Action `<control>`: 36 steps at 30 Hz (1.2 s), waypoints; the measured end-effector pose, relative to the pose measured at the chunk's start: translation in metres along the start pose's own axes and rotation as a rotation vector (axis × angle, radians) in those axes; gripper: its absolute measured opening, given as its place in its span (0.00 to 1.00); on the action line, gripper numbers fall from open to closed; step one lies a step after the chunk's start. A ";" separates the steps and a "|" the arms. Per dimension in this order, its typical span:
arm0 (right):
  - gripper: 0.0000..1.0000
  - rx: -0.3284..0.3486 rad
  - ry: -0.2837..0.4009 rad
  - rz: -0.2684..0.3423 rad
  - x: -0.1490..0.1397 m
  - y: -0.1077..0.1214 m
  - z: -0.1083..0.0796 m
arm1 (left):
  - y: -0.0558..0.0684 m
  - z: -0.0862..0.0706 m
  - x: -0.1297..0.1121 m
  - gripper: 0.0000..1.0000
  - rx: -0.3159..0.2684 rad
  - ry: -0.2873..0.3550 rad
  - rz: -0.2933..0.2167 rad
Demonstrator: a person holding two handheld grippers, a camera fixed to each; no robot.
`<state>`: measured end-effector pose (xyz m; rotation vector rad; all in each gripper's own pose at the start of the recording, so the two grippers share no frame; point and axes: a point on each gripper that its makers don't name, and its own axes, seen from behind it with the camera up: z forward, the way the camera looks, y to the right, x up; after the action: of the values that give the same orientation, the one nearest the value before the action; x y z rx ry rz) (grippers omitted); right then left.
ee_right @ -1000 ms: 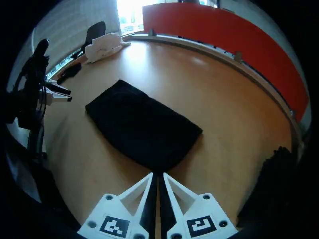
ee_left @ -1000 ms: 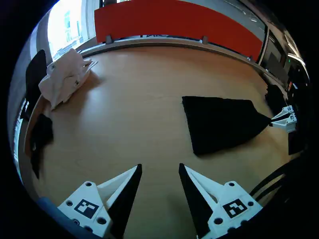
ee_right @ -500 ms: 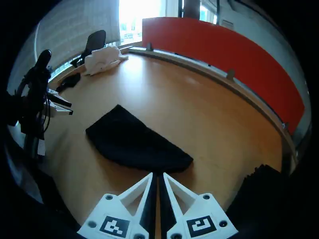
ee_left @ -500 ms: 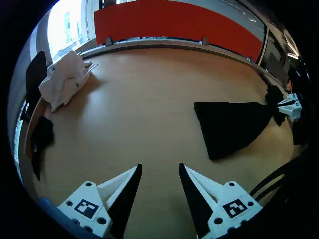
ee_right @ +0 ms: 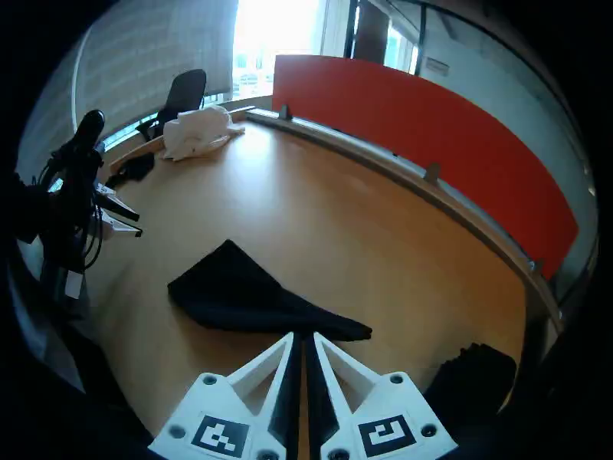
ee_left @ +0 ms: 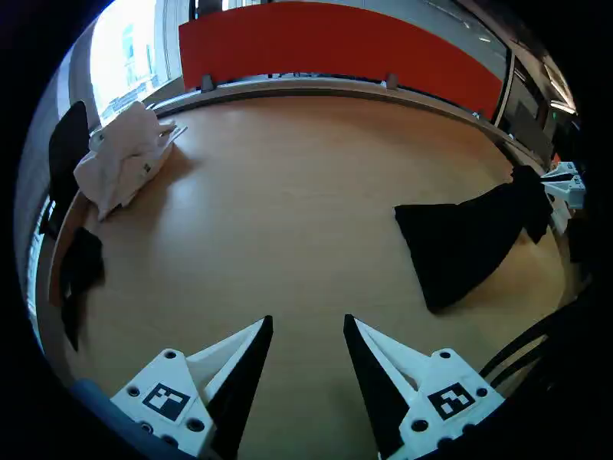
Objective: Fold towel
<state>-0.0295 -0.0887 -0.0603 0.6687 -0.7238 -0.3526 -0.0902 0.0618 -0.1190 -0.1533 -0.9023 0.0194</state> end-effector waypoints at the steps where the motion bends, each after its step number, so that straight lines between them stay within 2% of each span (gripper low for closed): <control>1: 0.24 -0.001 0.003 -0.002 0.002 0.001 -0.001 | 0.000 0.000 0.001 0.67 0.000 0.001 0.000; 11: 0.27 -0.014 0.022 -0.025 0.013 0.008 -0.011 | 0.002 0.000 0.003 0.67 -0.003 0.005 0.004; 17: 0.28 -0.006 0.022 -0.027 0.013 0.005 -0.008 | 0.002 0.001 0.002 0.67 -0.003 0.004 0.006; 29: 0.32 0.028 0.023 -0.045 0.016 -0.010 0.002 | 0.000 0.000 0.003 0.67 0.000 0.005 -0.001; 36: 0.34 0.066 0.030 -0.063 0.023 -0.027 0.010 | -0.002 -0.001 0.002 0.67 0.003 0.005 -0.004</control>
<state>-0.0222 -0.1249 -0.0619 0.7584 -0.6892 -0.3768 -0.0879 0.0597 -0.1174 -0.1492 -0.8972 0.0166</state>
